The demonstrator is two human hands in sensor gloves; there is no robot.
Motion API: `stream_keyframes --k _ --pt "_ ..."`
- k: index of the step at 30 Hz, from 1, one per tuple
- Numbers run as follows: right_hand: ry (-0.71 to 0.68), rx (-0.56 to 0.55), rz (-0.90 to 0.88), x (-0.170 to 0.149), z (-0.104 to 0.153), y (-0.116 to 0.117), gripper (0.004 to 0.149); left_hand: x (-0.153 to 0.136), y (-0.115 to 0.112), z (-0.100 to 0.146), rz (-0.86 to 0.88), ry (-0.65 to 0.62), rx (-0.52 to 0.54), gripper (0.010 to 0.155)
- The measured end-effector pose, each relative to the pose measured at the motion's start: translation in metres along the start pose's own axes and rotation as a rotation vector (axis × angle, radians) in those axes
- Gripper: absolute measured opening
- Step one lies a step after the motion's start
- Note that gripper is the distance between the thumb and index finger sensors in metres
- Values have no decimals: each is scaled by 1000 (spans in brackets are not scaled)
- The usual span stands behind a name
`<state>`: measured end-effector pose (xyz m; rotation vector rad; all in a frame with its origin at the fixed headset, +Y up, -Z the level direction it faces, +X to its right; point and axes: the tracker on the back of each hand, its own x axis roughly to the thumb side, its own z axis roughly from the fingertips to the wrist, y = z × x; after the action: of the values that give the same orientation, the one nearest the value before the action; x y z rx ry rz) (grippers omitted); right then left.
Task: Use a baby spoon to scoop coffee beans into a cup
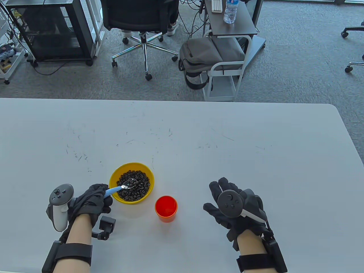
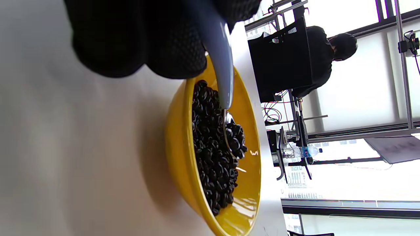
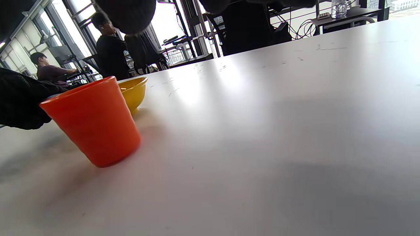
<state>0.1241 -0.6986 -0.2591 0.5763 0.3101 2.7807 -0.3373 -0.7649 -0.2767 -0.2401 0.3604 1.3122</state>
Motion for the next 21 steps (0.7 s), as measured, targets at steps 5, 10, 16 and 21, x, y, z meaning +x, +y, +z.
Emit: stream_keyframes --k 5,10,16,21 --pt "1 3 -3 0 0 0 77 5 1 2 25 -33 -4 45" --pt "2 5 -6 0 0 0 77 15 -4 6 37 -82 -53 45" --pt "2 12 -4 0 -1 1 77 32 -24 13 21 -169 -186 45" --pt "3 15 -5 1 -1 1 77 42 -41 20 -21 -219 -292 45"
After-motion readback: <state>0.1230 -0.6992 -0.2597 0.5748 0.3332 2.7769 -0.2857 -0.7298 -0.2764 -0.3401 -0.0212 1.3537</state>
